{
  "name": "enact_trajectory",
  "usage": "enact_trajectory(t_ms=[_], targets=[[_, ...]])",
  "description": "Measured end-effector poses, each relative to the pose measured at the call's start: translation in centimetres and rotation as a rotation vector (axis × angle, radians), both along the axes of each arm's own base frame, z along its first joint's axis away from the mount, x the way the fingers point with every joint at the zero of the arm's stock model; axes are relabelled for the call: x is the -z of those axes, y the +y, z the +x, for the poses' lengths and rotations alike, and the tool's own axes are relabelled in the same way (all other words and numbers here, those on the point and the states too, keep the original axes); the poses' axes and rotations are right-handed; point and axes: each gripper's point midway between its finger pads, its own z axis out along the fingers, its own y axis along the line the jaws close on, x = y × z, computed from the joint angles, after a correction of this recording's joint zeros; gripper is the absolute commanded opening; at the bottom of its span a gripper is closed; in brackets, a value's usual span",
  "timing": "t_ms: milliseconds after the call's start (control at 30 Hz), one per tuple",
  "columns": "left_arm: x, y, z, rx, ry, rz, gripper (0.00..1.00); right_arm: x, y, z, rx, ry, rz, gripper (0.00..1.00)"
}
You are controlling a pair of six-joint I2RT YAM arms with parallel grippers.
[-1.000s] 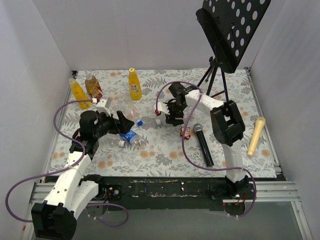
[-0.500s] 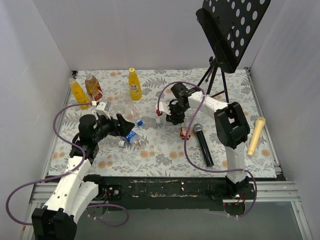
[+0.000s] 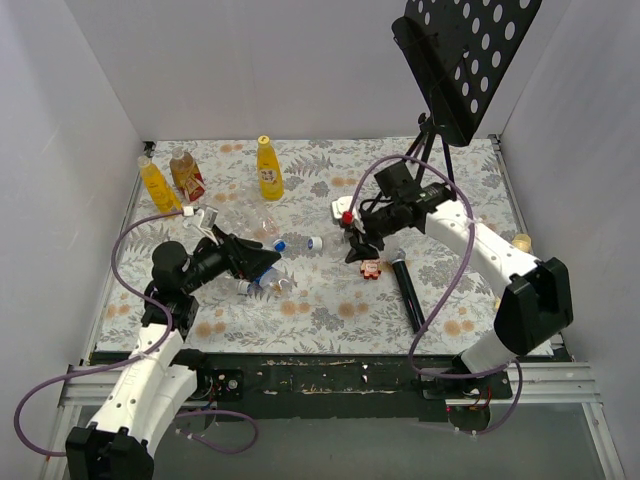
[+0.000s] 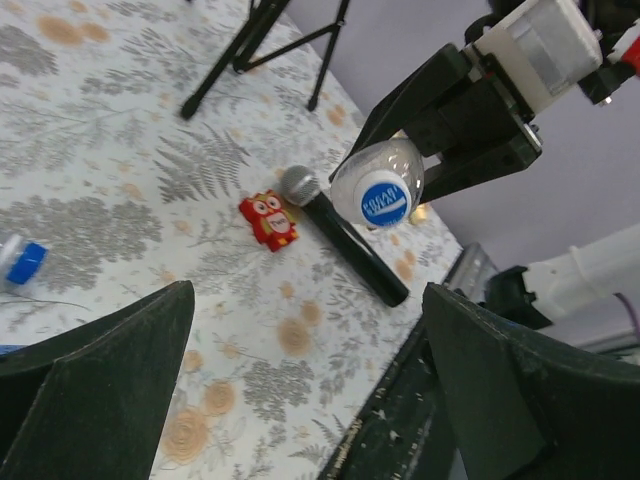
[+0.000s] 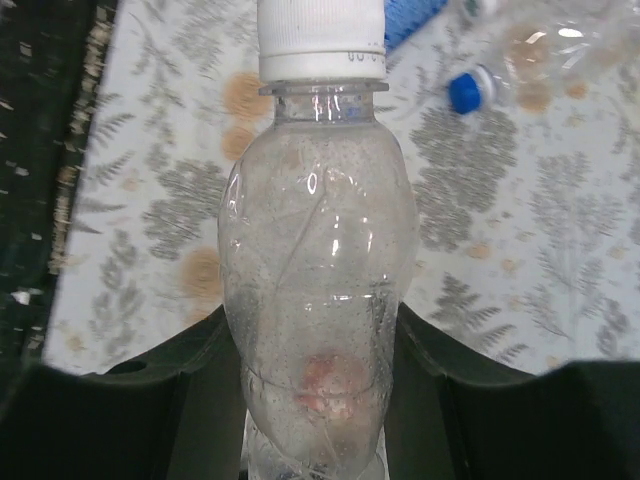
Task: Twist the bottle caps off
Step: Pick up the plastic bottle at the center of the board, then unscrew the bottle cap from the plastic bottle.
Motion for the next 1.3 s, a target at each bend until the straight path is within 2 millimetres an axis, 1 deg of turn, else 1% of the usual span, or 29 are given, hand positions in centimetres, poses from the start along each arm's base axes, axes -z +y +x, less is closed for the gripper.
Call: enact_trajectory(t_ms=[67, 167, 233, 300, 367, 433, 500, 600, 733, 833, 933, 1000, 1067, 1167, 1300], targets=[[-0.2, -0.6, -0.9, 0.049, 0.028, -0.052, 0.98, 0.1, -0.5, -2.1, -0.015, 0.065, 0.030, 0.10], [-0.7, -1.2, -2.2, 0.095, 0.046, -0.101, 0.96, 1.1, -1.5, -5.3, -0.017, 0.193, 0.072, 0.10], [-1.7, -1.5, -3.1, 0.120, 0.035, -0.128, 0.94, 1.8, -2.5, -6.3, 0.010, 0.271, 0.102, 0.10], [-2.5, -1.9, -3.9, 0.144, 0.020, -0.147, 0.94, 2.0, -3.2, -6.6, 0.047, 0.336, 0.141, 0.10], [-2.9, -2.3, -4.4, 0.165, 0.019, -0.158, 0.92, 1.7, -3.4, -6.3, 0.072, 0.374, 0.189, 0.10], [-3.1, -2.8, -4.5, 0.177, 0.032, -0.164, 0.91, 1.4, -3.5, -6.0, 0.084, 0.394, 0.232, 0.10], [-3.3, -3.7, -4.4, 0.192, 0.056, -0.162, 0.90, 1.3, -3.5, -6.0, 0.085, 0.420, 0.265, 0.10], [-3.4, -5.9, -4.1, 0.216, 0.103, -0.136, 0.89, 1.4, -3.3, -6.6, 0.070, 0.460, 0.291, 0.10], [-3.2, -9.5, -3.8, 0.230, 0.143, -0.075, 0.82, 1.8, -3.0, -6.7, 0.054, 0.503, 0.303, 0.10], [-2.4, -11.7, -3.1, 0.216, 0.171, -0.021, 0.76, 2.7, -2.9, -6.7, 0.053, 0.541, 0.295, 0.09], [-1.1, -13.3, -2.1, 0.193, 0.201, 0.030, 0.68, 3.5, -3.0, -6.9, 0.053, 0.575, 0.280, 0.10], [-0.1, -13.9, -1.4, 0.171, 0.220, 0.062, 0.66, 3.7, -3.1, -7.0, 0.051, 0.586, 0.274, 0.09], [0.7, -14.0, -1.1, 0.153, 0.232, 0.083, 0.61, 3.6, -3.1, -7.1, 0.046, 0.588, 0.274, 0.10], [1.2, -14.0, -0.7, 0.128, 0.241, 0.097, 0.55, 3.4, -3.0, -7.2, 0.036, 0.584, 0.284, 0.10], [1.6, -14.0, -0.4, 0.110, 0.258, 0.099, 0.42, 3.4, -3.1, -7.3, 0.034, 0.588, 0.283, 0.10]])
